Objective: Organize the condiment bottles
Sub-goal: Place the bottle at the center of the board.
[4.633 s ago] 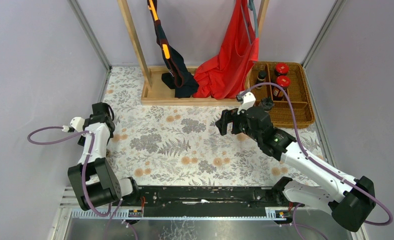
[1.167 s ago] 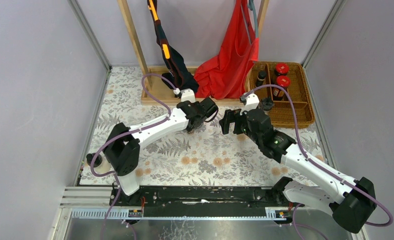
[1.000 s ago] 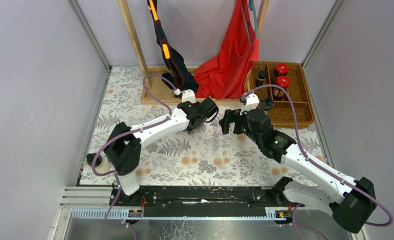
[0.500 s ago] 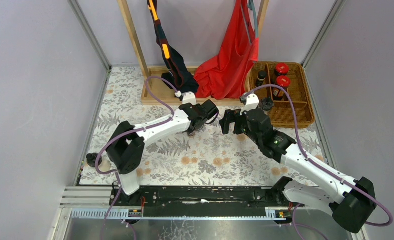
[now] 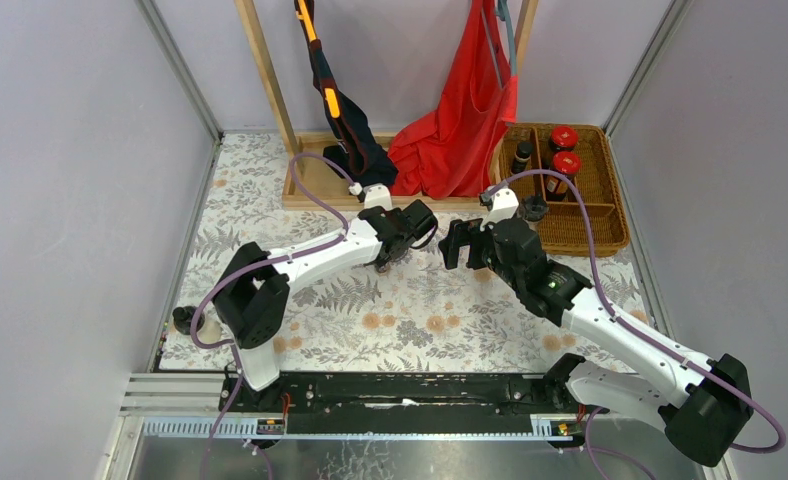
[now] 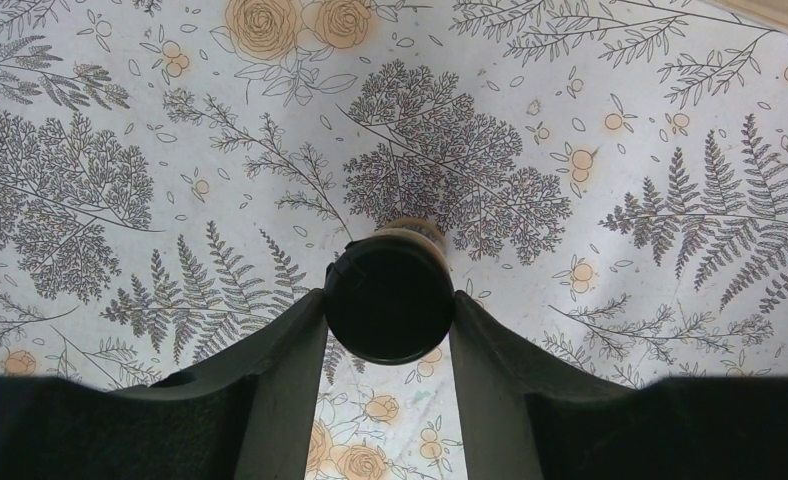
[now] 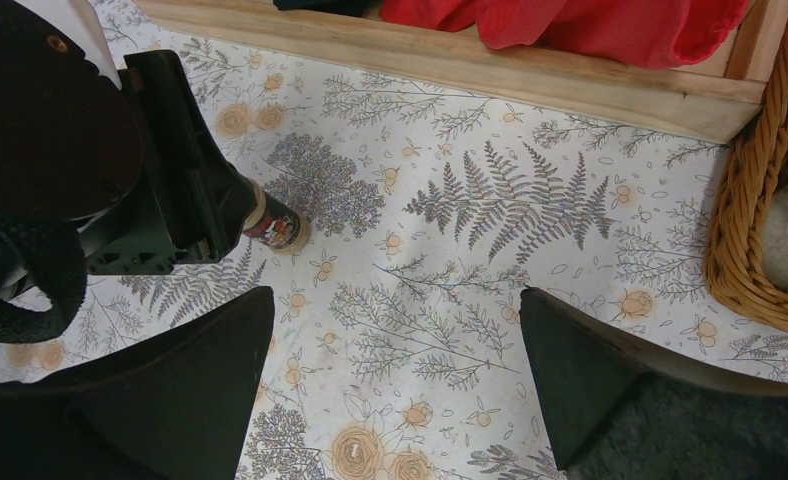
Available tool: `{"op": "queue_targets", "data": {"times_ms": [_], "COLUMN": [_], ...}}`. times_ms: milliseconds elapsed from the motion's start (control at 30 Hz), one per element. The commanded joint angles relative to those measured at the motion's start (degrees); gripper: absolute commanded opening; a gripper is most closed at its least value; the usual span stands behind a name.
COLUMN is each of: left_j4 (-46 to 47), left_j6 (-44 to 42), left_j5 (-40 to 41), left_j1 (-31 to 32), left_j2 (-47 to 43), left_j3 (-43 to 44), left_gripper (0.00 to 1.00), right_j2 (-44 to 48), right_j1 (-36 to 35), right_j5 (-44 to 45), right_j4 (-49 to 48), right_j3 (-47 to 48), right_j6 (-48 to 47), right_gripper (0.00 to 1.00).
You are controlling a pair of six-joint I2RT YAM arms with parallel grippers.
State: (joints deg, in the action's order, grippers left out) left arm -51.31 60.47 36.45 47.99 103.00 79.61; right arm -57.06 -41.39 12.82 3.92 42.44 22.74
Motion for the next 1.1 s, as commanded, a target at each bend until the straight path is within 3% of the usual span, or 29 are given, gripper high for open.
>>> {"op": "queue_targets", "data": {"times_ms": [0, 300, 667, 900, 1067], "left_j4": [-2.1, -3.8, -4.7, -5.2, -1.9], "left_j6": [2.5, 2.3, 0.3, -2.5, -5.2], "left_j5": [1.7, 2.5, 3.2, 8.0, 12.4], "left_j1": [0.5, 1.1, 1.1, 1.2, 1.1], "left_j2": [-0.4, -0.3, -3.1, -11.8, -21.6], "left_j3": [1.0, 3.2, 7.0, 6.4, -1.0], "left_gripper": [0.46, 0.61, 0.64, 0.71, 0.74], "right_j2": [0.9, 1.1, 1.2, -3.5, -8.7], "right_j1": [-0.7, -0.7, -0.7, -0.7, -0.7], "right_j5": [1.0, 1.1, 2.6, 5.1, 3.0], "right_j4": [-2.6, -2.7, -2.1, 0.5, -0.1], "right_j3": [-0.1, -0.1, -0.2, 3.0, 4.4], "right_j6": [0.5, 0.6, 1.1, 2.5, 5.2], "right_gripper": [1.0, 0.99, 1.0, 0.99, 0.99]}}
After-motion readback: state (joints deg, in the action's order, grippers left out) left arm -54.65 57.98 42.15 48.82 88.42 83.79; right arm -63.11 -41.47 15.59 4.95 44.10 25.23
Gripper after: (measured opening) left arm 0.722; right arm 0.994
